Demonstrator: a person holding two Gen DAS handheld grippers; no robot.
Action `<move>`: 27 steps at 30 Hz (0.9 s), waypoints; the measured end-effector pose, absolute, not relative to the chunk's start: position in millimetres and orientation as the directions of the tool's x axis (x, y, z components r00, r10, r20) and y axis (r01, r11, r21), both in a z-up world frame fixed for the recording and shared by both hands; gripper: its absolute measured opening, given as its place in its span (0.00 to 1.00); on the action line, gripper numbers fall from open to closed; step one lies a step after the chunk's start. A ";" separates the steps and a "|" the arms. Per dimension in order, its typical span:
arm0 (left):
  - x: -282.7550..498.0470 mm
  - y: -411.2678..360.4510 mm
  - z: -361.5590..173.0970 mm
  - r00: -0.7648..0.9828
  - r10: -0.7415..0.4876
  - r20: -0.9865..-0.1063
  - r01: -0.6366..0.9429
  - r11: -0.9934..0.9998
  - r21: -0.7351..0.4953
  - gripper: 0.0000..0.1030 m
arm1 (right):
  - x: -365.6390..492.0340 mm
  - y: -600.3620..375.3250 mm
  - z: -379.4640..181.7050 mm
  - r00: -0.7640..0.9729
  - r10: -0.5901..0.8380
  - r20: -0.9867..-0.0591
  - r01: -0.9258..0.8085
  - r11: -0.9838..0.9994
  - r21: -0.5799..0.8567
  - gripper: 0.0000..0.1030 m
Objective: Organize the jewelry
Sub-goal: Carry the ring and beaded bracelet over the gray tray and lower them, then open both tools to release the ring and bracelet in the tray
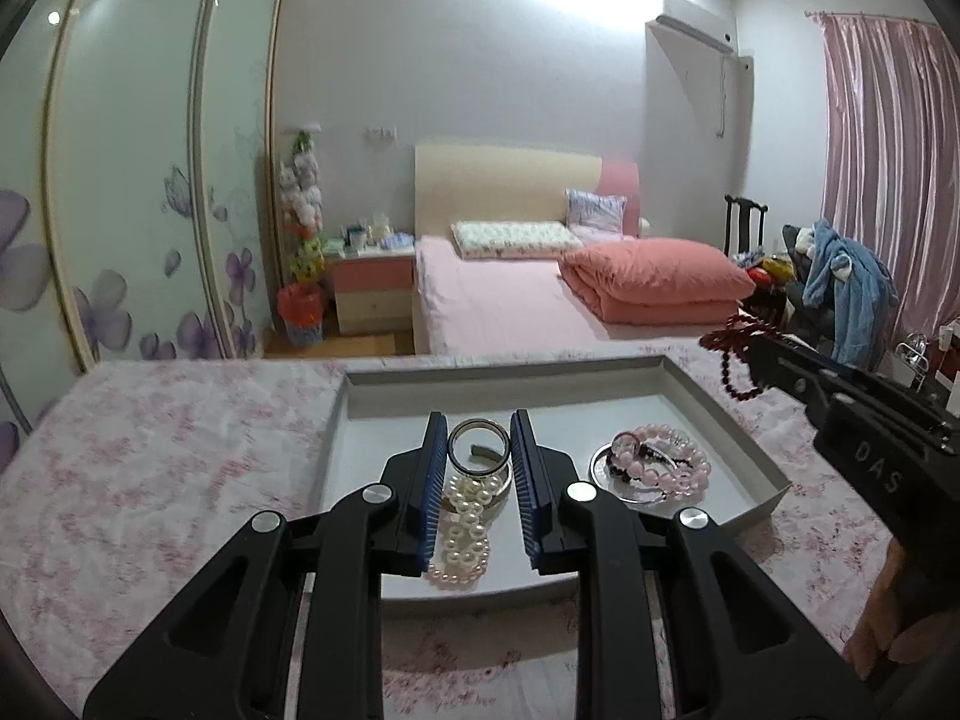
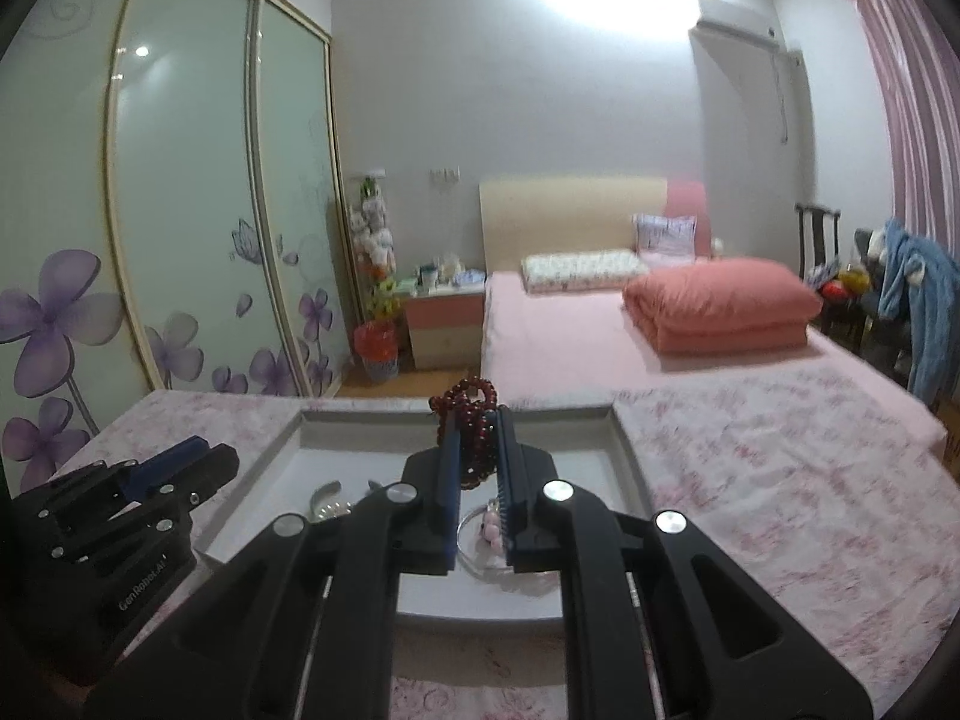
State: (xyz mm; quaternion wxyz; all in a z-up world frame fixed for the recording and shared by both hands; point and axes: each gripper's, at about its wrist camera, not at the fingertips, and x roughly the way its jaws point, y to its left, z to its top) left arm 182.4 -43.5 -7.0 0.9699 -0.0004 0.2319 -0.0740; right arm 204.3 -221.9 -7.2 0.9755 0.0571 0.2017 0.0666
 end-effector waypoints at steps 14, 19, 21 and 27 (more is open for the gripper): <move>213.3 -44.9 -22.1 0.839 -0.184 -0.513 0.157 0.983 -0.097 0.42 | 254.9 -223.3 -37.7 0.825 0.237 -0.512 -0.109 0.958 0.267 0.32; 198.6 -21.1 -5.3 0.860 -0.172 -0.480 0.123 0.984 -0.132 0.43 | 233.7 -236.9 -21.8 0.848 0.225 -0.479 -0.093 0.954 0.284 0.33; 191.6 -11.2 1.0 0.867 -0.168 -0.470 0.111 0.983 -0.148 0.43 | 225.3 -239.2 -14.4 0.855 0.223 -0.467 -0.094 0.954 0.284 0.36; 163.4 5.3 17.3 0.882 -0.157 -0.445 0.090 0.982 -0.169 0.43 | 187.2 -236.9 5.2 0.872 0.220 -0.438 -0.106 0.957 0.271 0.40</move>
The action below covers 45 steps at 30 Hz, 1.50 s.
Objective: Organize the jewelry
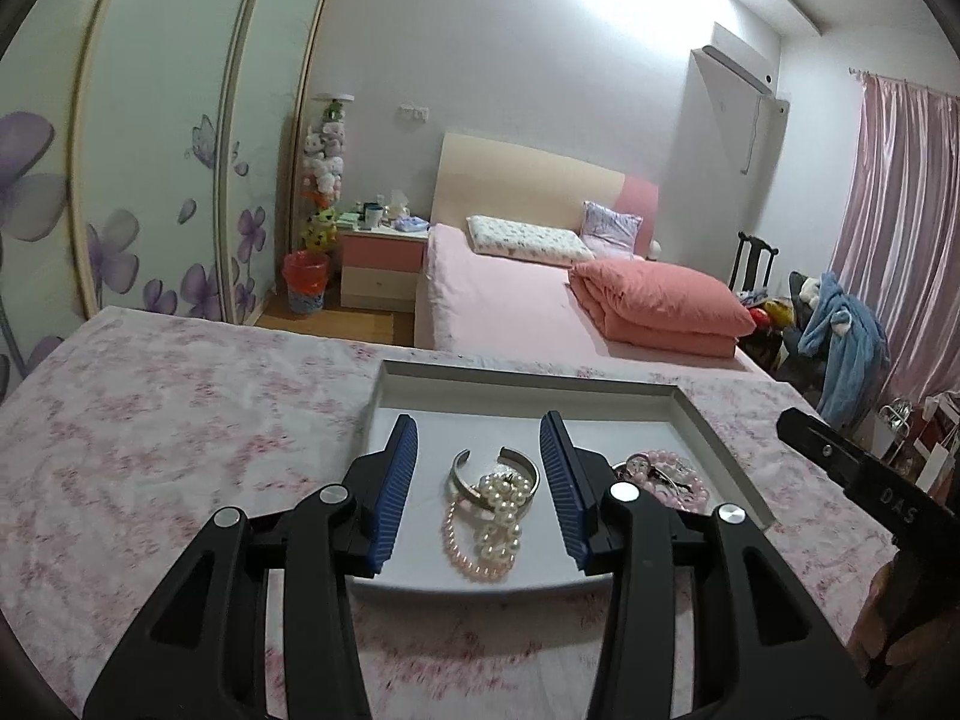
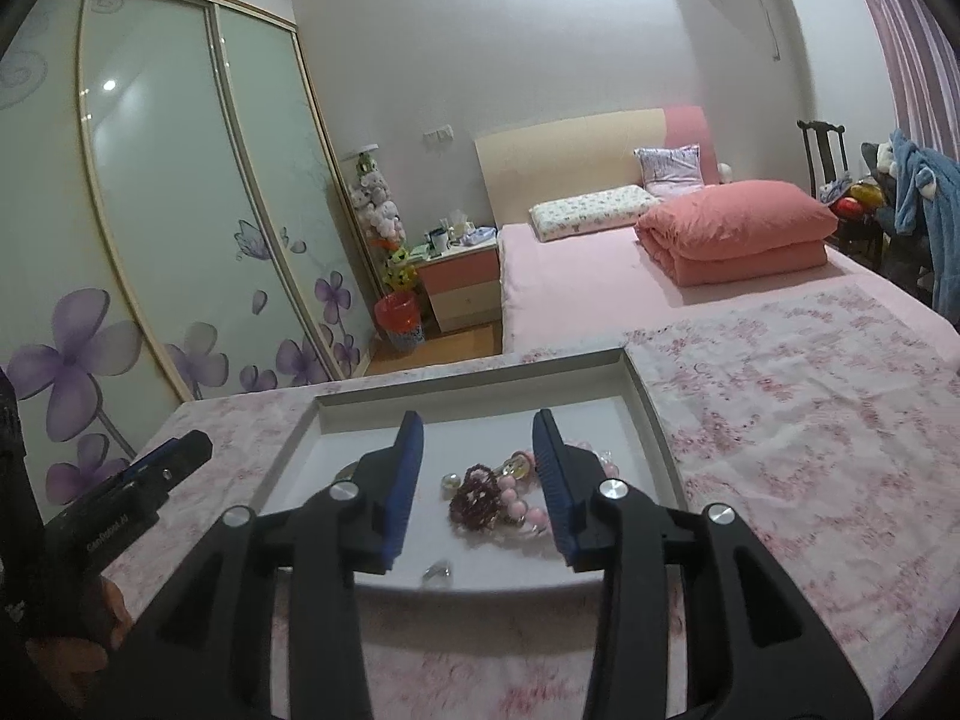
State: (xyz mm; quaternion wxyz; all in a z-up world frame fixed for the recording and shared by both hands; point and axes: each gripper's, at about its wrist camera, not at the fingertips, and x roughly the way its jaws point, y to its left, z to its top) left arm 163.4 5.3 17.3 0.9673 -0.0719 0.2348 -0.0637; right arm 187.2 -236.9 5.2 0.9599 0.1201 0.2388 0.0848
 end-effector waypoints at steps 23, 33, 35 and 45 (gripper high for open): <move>23.3 19.2 24.1 0.962 -0.025 -0.271 0.006 0.998 -0.069 0.98 | 37.5 -219.8 13.5 0.940 0.120 -0.319 -0.090 0.990 0.110 0.96; 6.8 13.7 10.0 0.959 -0.009 -0.282 0.003 1.000 -0.024 0.98 | 23.6 -212.0 -7.2 0.951 0.095 -0.293 -0.087 0.995 0.042 0.96; 5.9 12.9 7.1 0.958 -0.010 -0.285 0.005 1.000 -0.020 0.98 | 23.7 -211.1 -10.7 0.949 0.096 -0.300 -0.085 0.995 0.047 0.96; 4.3 7.5 3.2 0.957 -0.009 -0.289 0.005 1.000 -0.013 0.98 | 22.4 -215.7 -12.2 0.951 0.098 -0.293 -0.081 0.994 0.070 0.96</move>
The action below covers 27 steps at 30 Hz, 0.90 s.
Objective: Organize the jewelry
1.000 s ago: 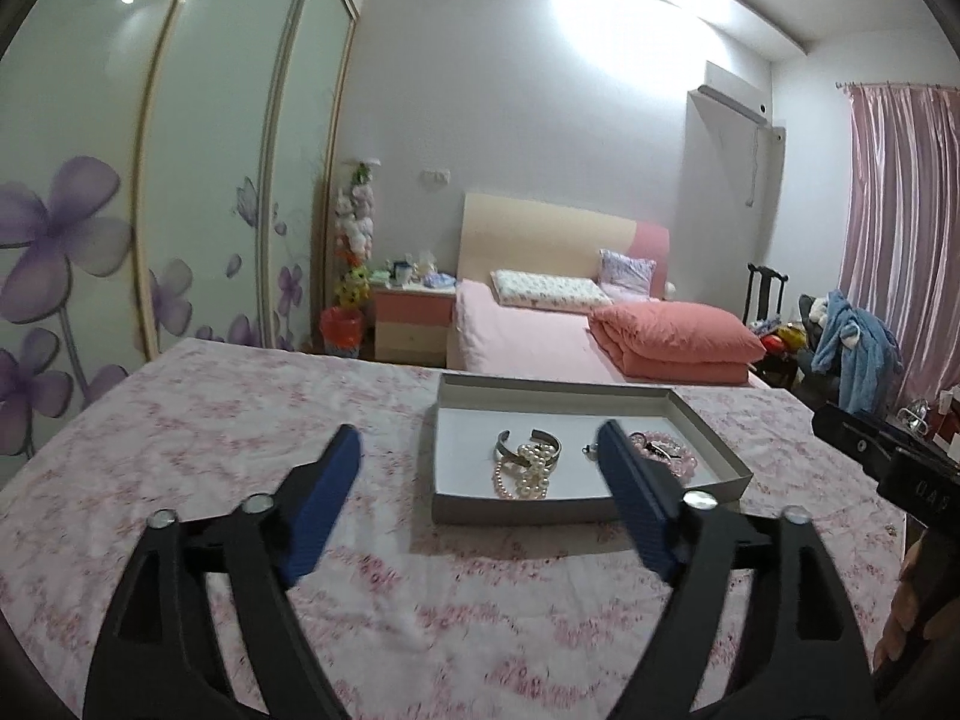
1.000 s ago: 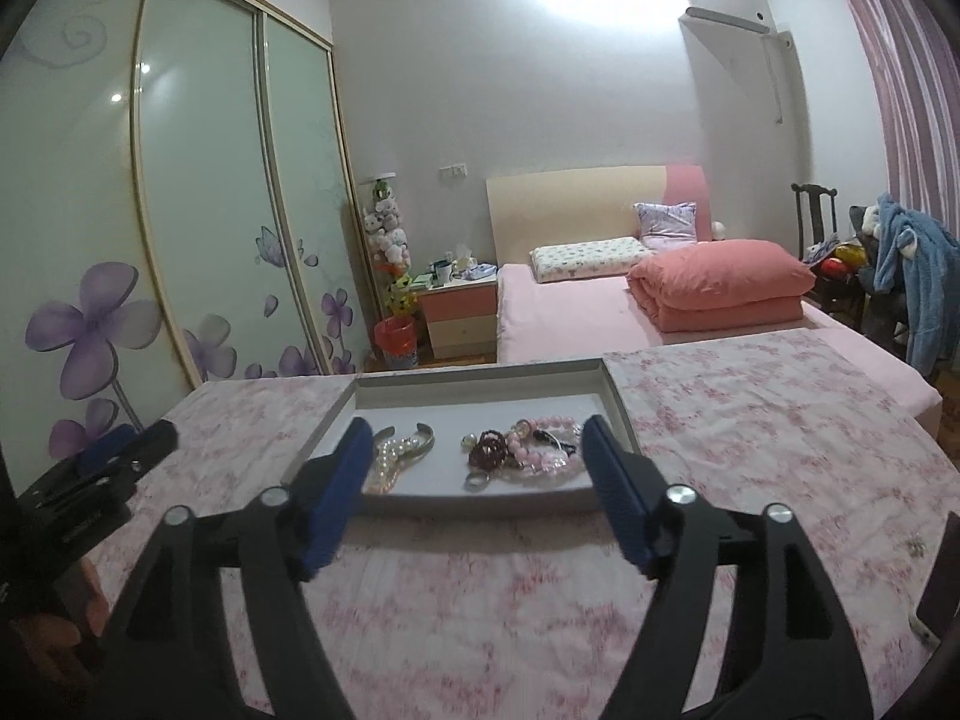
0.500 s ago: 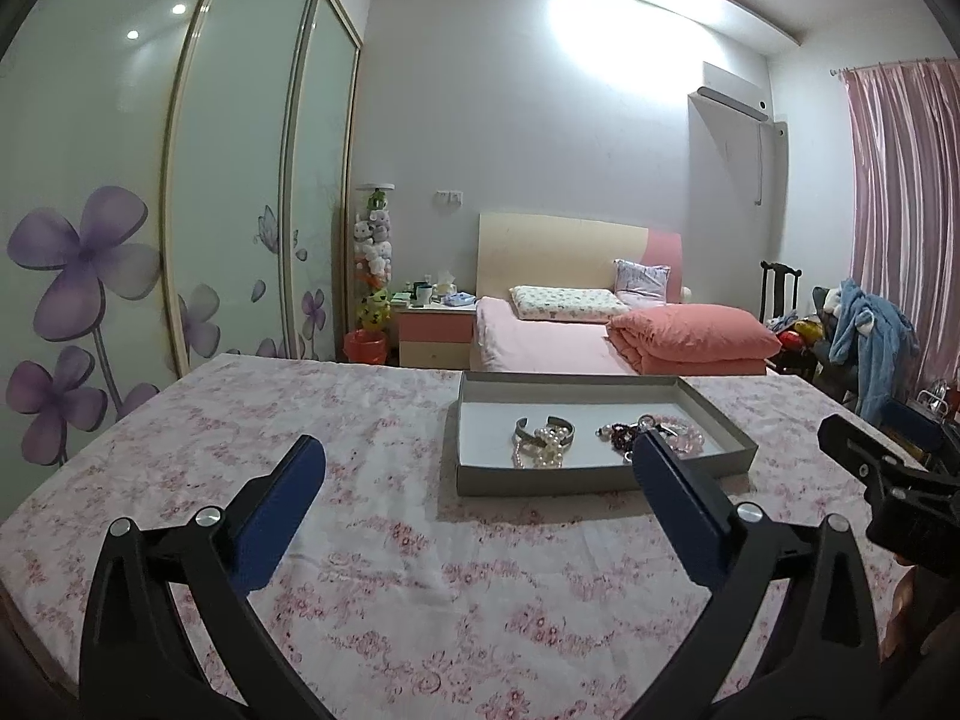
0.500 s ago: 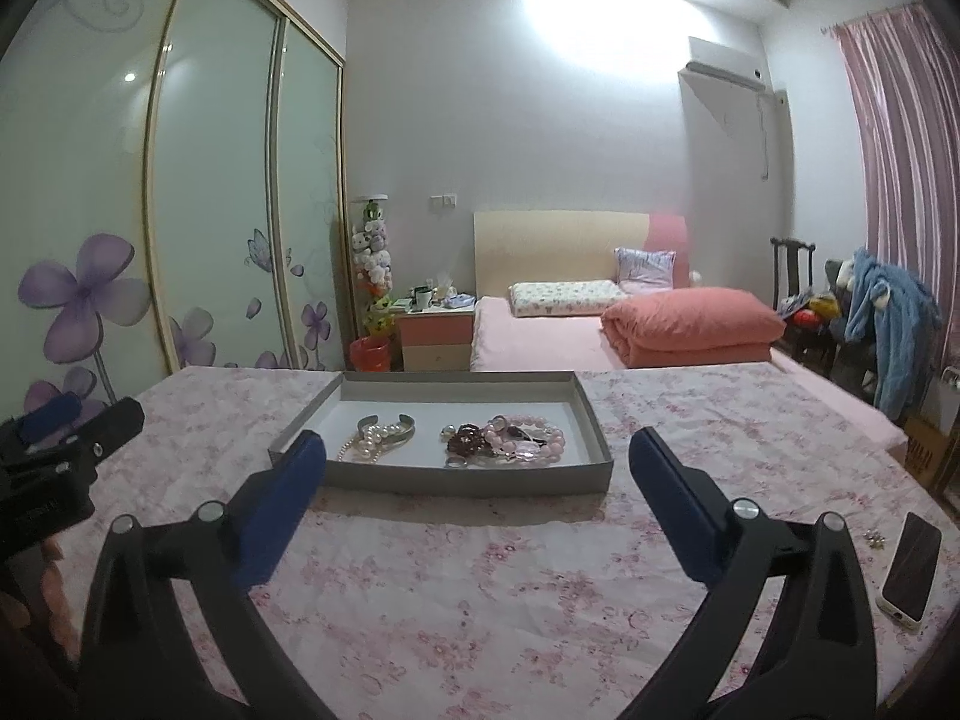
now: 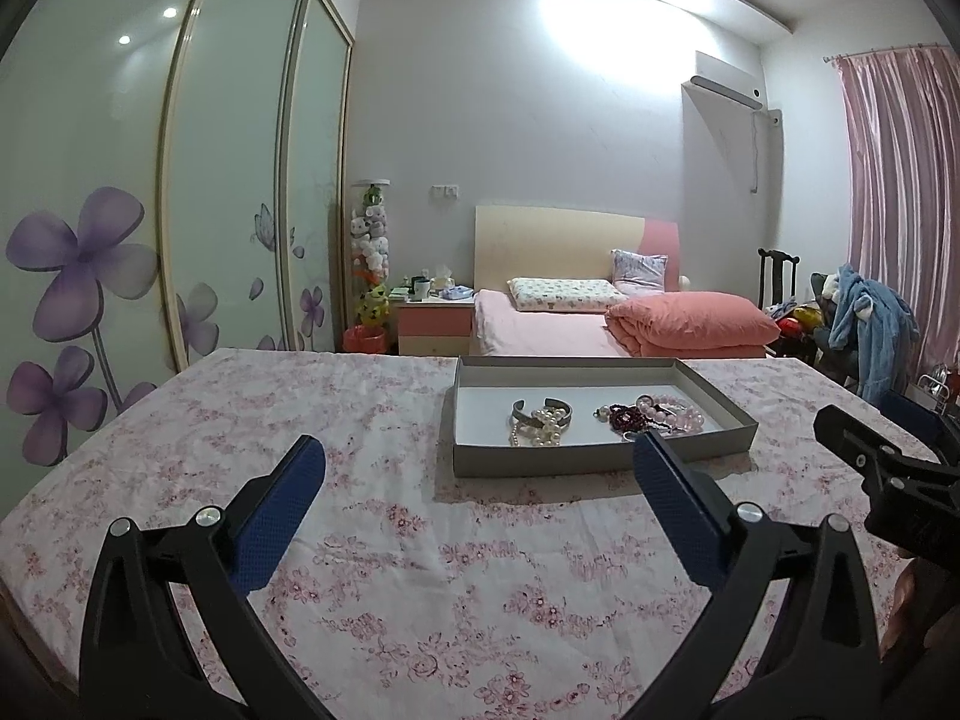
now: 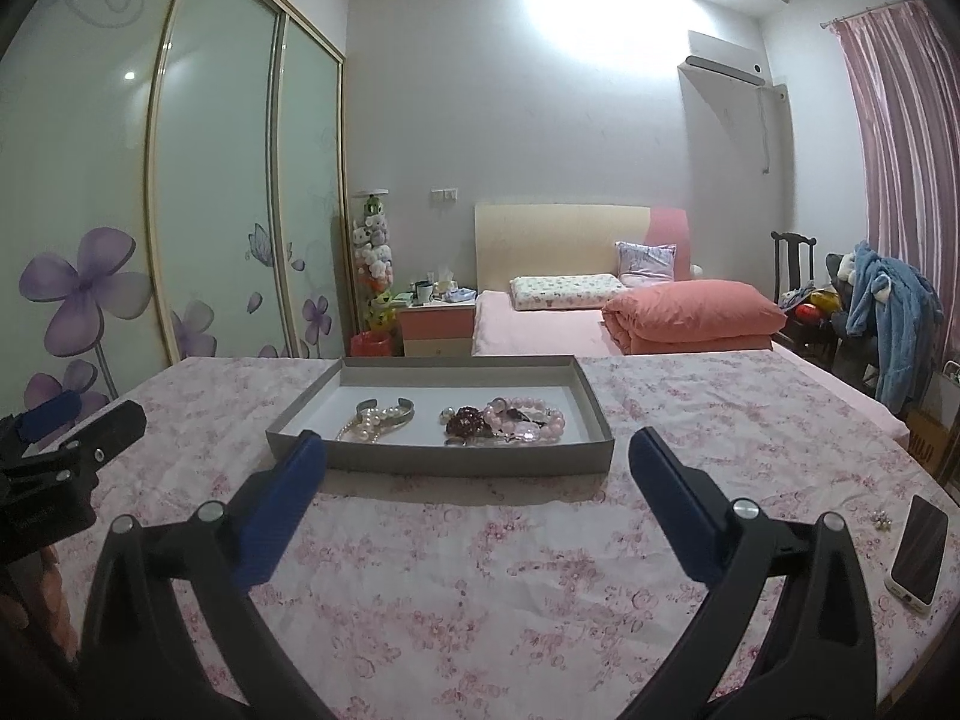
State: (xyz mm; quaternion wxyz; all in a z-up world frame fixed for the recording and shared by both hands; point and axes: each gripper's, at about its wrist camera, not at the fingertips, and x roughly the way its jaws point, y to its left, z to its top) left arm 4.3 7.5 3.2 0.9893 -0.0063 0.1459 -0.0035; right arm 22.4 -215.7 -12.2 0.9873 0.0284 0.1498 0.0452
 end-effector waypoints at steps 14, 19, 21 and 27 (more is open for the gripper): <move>5.7 6.4 3.1 0.956 -0.019 -0.294 0.014 1.000 -0.017 0.98 | 23.9 -216.6 -12.9 0.949 0.100 -0.298 -0.081 0.994 0.075 0.96; 6.9 5.5 2.1 0.955 -0.019 -0.298 0.015 1.000 -0.018 0.98 | 25.0 -216.2 -13.8 0.949 0.097 -0.300 -0.078 0.994 0.077 0.96; 7.8 5.4 2.1 0.954 -0.017 -0.300 0.012 1.000 -0.019 0.98 | 25.3 -216.5 -15.0 0.949 0.096 -0.301 -0.076 0.994 0.078 0.96; 8.8 5.4 1.5 0.953 -0.006 -0.303 0.000 1.000 -0.019 0.98 | 26.3 -215.8 -17.0 0.947 0.097 -0.307 -0.075 0.994 0.082 0.96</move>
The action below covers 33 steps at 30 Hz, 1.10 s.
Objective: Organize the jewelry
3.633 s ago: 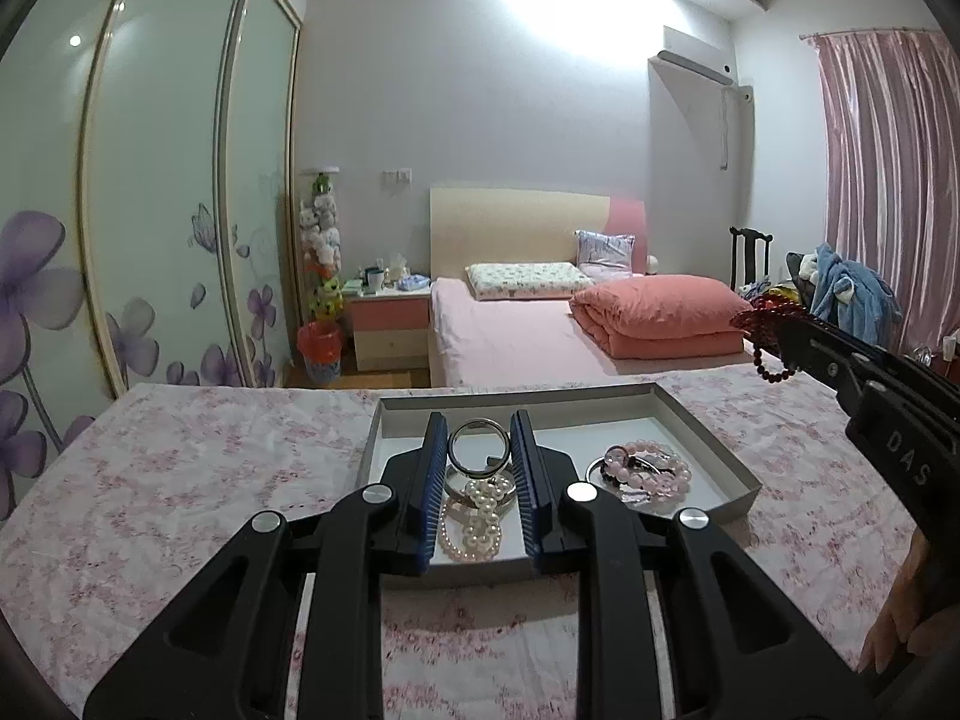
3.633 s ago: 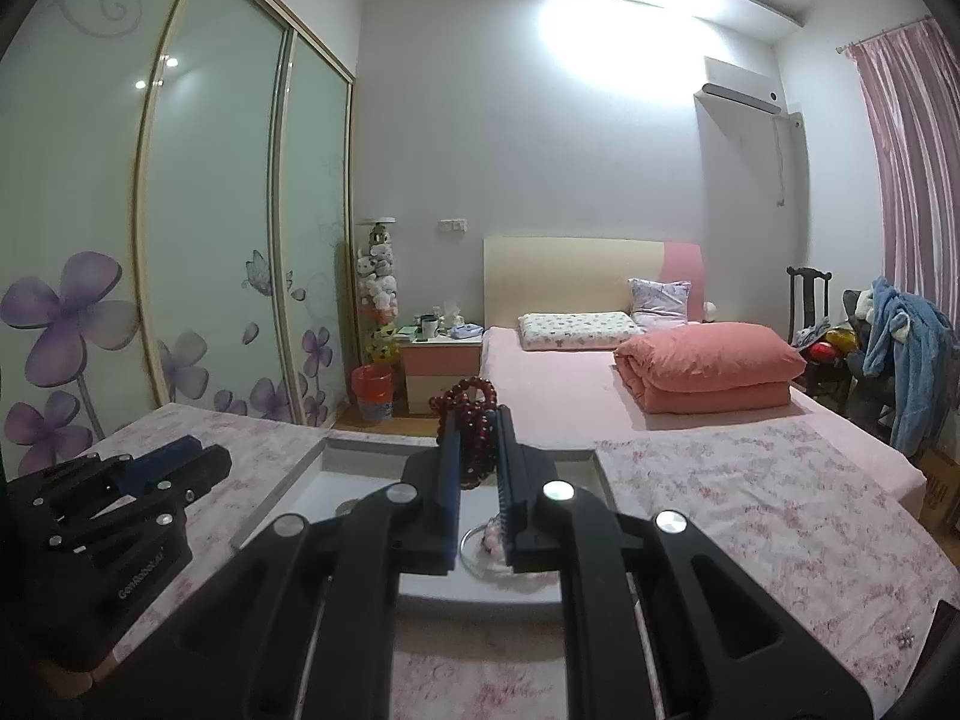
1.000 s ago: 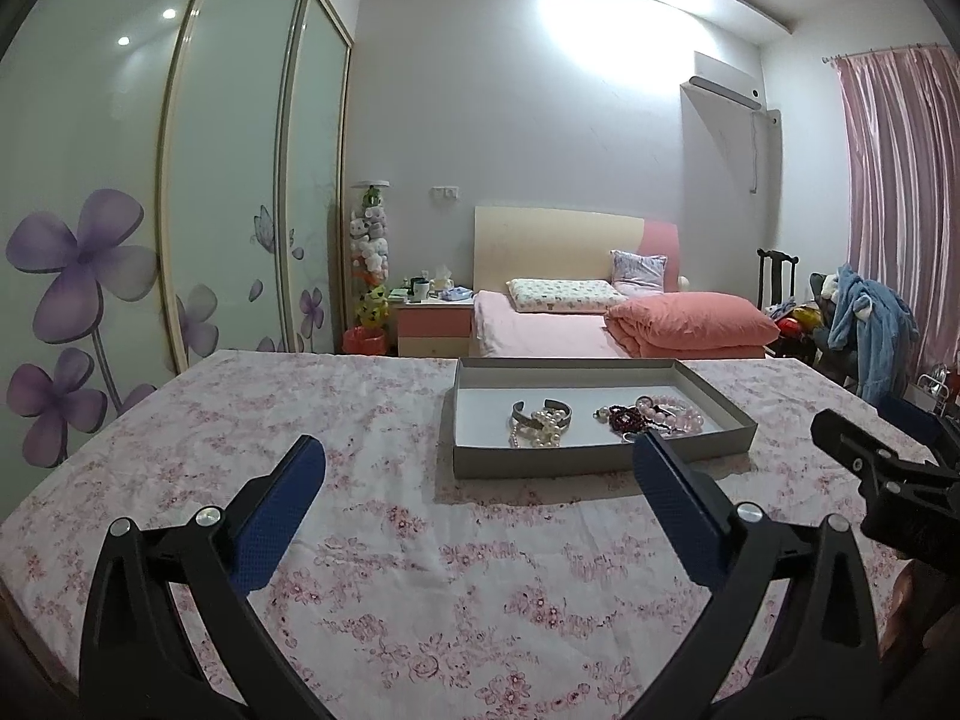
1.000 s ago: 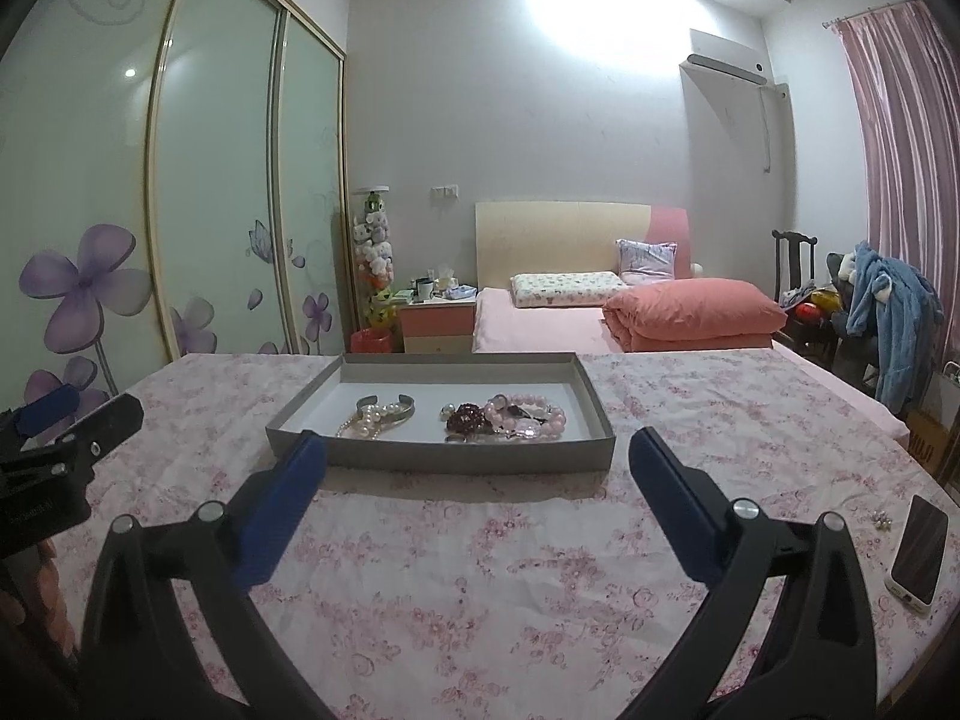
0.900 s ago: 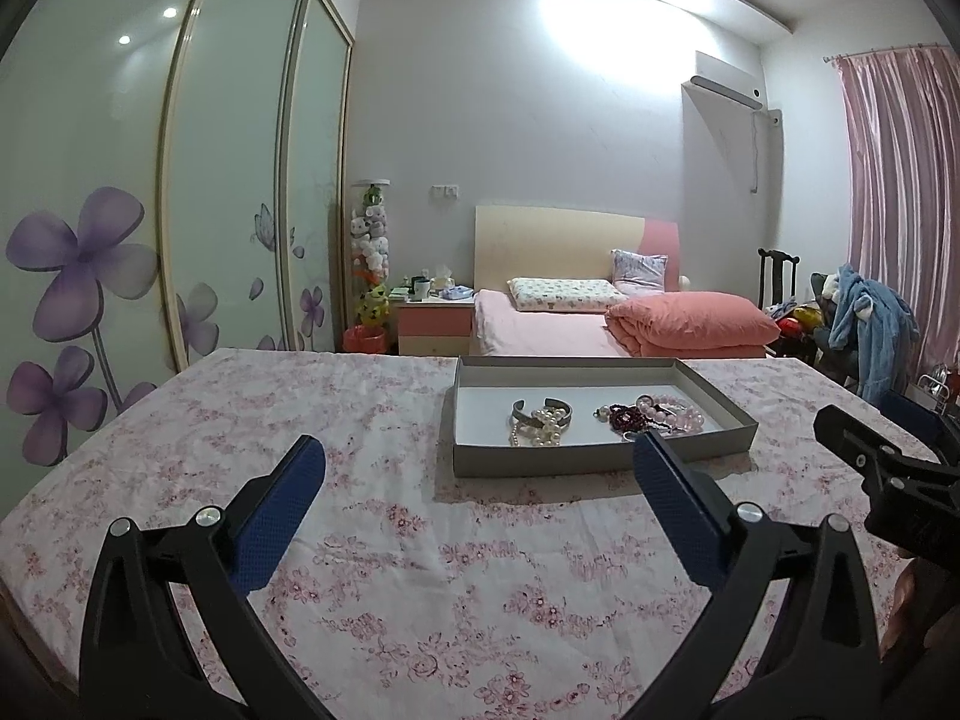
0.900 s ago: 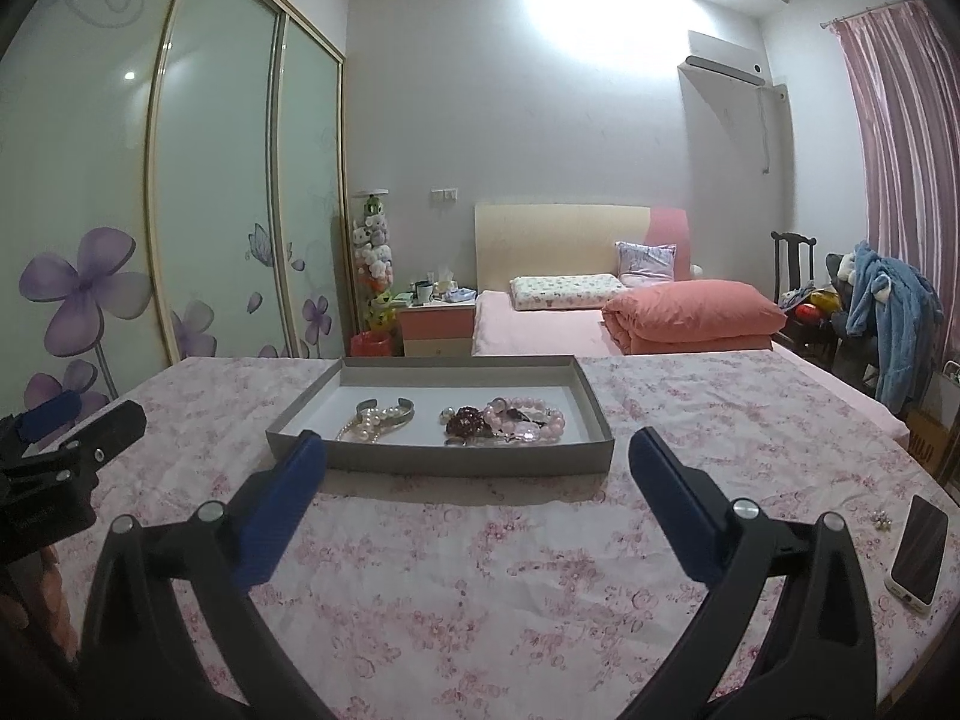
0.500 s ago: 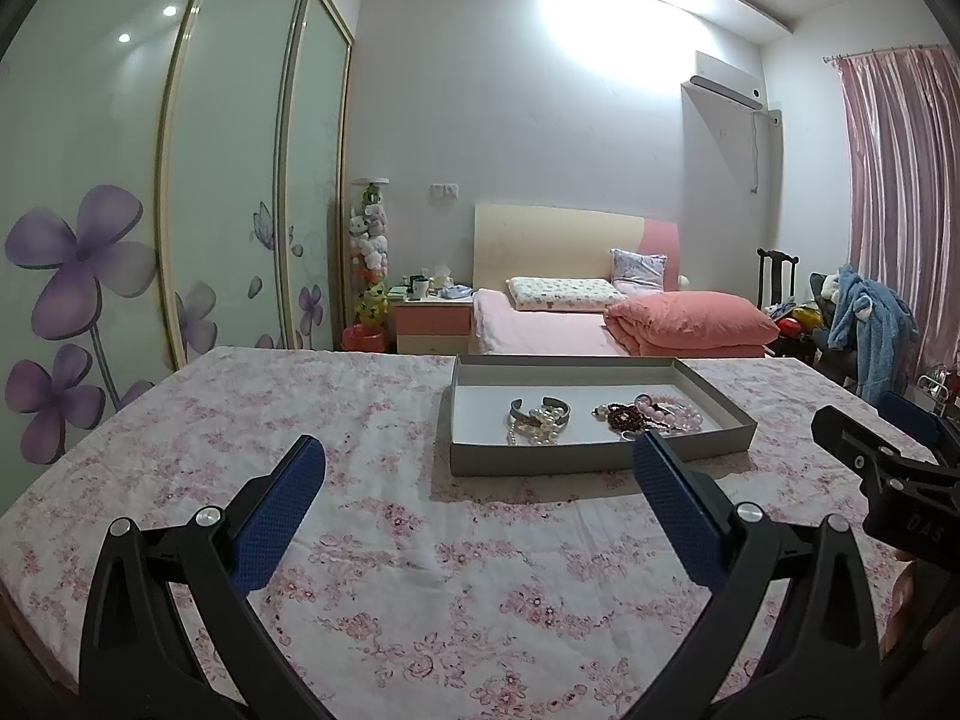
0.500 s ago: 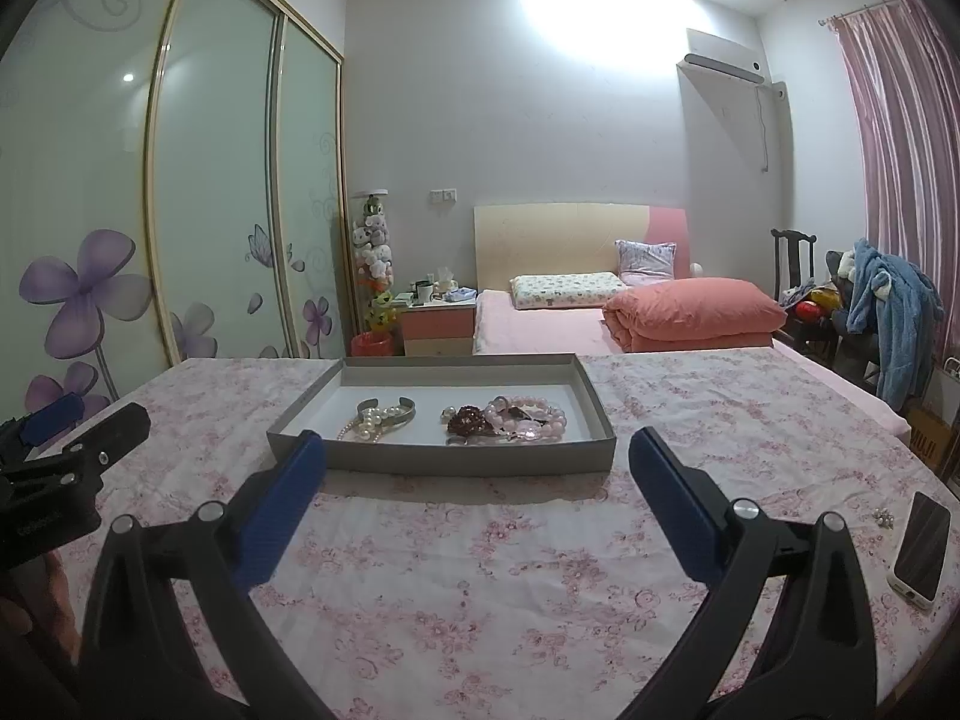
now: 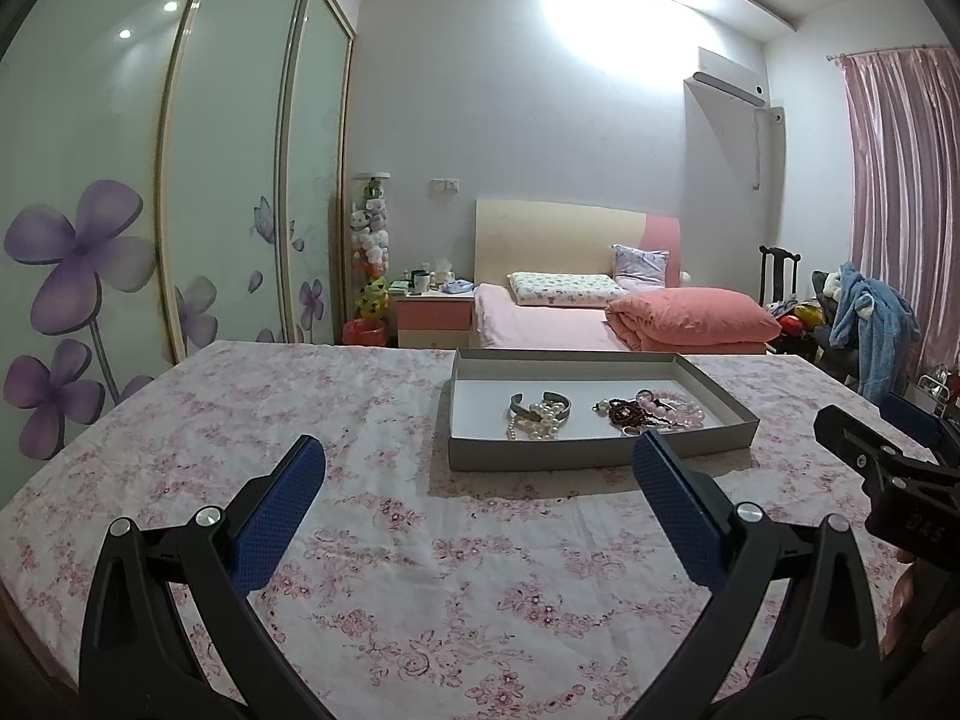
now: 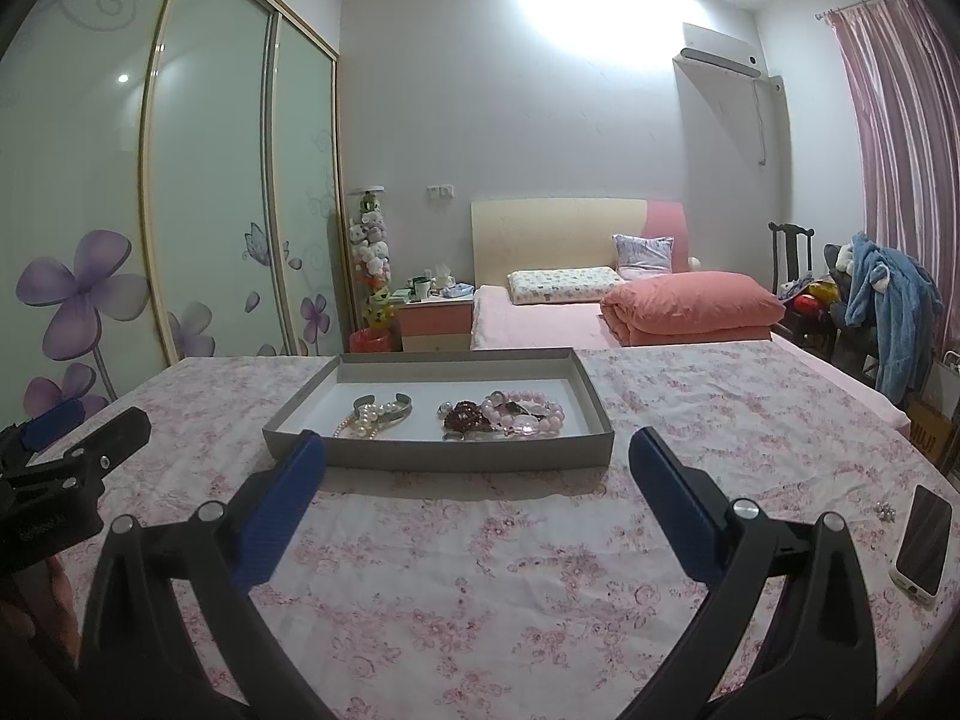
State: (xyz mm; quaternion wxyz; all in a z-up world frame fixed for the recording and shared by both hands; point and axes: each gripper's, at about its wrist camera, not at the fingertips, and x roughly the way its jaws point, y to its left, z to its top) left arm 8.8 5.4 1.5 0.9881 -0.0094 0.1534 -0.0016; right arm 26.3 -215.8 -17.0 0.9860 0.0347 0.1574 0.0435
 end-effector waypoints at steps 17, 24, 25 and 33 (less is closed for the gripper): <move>14.1 1.0 -5.0 0.934 -0.017 -0.357 0.013 1.000 -0.014 0.98 | 28.2 -216.2 -18.8 0.943 0.098 -0.317 -0.074 0.993 0.087 0.96; 13.8 0.3 -4.9 0.933 -0.016 -0.359 0.012 1.000 -0.013 0.98 | 28.3 -216.3 -18.6 0.943 0.099 -0.317 -0.075 0.993 0.087 0.96; 13.8 0.4 -5.0 0.933 -0.016 -0.359 0.012 1.000 -0.014 0.98 | 28.3 -216.1 -18.7 0.943 0.099 -0.318 -0.075 0.993 0.086 0.96; 13.9 -0.1 -5.6 0.931 -0.016 -0.364 0.013 1.000 -0.011 0.98 | 28.2 -216.3 -18.6 0.943 0.099 -0.319 -0.075 0.993 0.086 0.96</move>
